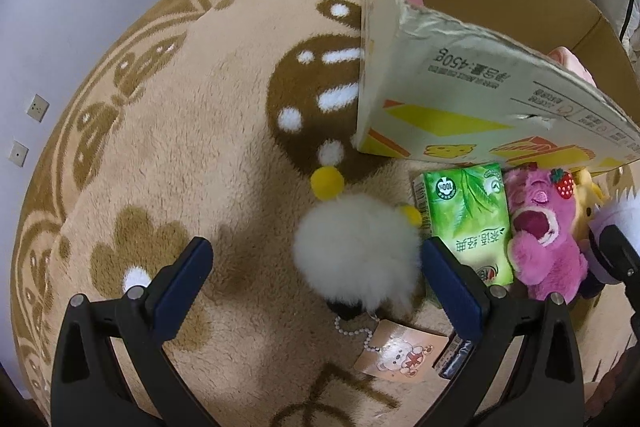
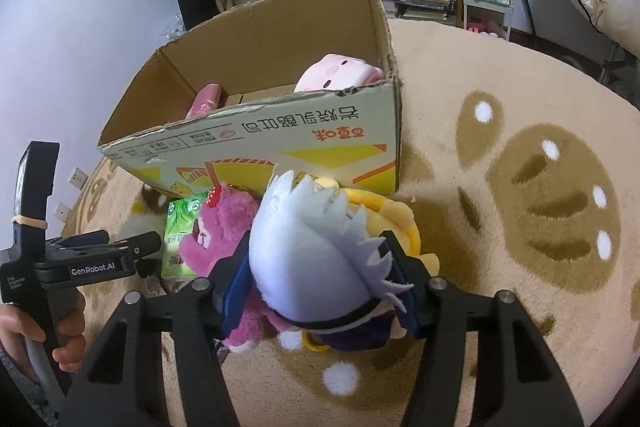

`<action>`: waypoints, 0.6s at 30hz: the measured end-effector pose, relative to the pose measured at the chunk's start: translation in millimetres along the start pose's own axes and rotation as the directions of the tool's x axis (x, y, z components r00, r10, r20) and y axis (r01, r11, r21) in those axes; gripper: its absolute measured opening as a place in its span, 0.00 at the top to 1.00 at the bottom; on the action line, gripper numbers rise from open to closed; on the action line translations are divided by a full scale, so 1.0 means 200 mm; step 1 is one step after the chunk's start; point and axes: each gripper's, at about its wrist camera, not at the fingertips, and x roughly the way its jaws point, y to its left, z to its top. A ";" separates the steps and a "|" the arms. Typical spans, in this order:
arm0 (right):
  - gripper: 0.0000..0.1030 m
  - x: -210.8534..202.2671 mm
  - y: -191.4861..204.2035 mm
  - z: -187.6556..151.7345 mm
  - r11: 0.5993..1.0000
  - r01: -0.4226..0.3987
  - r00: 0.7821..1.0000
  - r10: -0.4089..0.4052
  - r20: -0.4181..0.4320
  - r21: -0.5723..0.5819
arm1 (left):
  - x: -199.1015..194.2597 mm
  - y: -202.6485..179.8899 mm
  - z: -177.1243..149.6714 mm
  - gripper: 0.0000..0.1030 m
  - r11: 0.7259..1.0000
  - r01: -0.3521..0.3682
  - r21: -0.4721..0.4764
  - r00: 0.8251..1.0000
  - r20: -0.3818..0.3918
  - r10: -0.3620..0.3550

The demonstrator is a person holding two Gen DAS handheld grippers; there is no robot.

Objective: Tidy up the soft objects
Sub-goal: 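Lower the left tool onto the white pompom while the right tool grips the white-haired doll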

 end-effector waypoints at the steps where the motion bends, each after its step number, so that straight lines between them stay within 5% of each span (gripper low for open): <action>1: 0.38 0.00 -0.01 0.00 1.000 -0.004 1.000 0.004 0.001 0.007 | 0.00 0.00 0.00 0.01 1.000 -0.009 0.002 1.000 0.004 0.009; 18: 0.38 0.00 -0.01 0.01 1.000 0.012 1.000 -0.012 -0.006 -0.001 | 0.03 -0.04 -0.02 0.06 0.998 -0.053 0.034 0.999 0.008 0.053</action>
